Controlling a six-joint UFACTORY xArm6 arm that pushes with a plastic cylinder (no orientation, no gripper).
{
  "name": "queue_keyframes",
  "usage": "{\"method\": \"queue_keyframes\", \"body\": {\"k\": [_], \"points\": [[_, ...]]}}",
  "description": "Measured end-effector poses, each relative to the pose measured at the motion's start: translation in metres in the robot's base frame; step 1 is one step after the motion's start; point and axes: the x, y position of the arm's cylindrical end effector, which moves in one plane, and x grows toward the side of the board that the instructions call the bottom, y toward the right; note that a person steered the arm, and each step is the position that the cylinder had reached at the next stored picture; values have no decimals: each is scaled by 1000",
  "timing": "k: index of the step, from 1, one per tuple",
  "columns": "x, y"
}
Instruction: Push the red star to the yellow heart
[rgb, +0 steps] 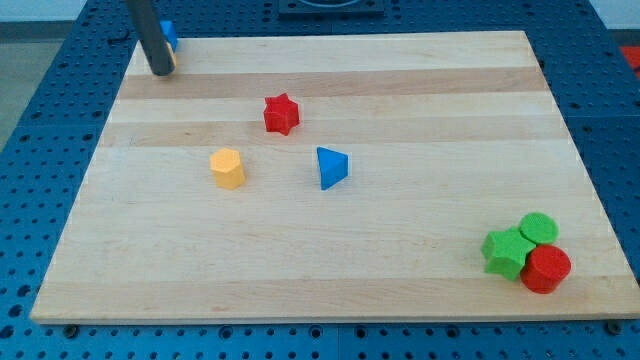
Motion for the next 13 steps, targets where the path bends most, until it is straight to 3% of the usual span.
{"method": "queue_keyframes", "body": {"k": [1,2,4,5,7,9,12,13], "points": [[25,16],[61,75],[153,140],[152,201],[116,208],[93,149],[16,49],[16,41]]}}
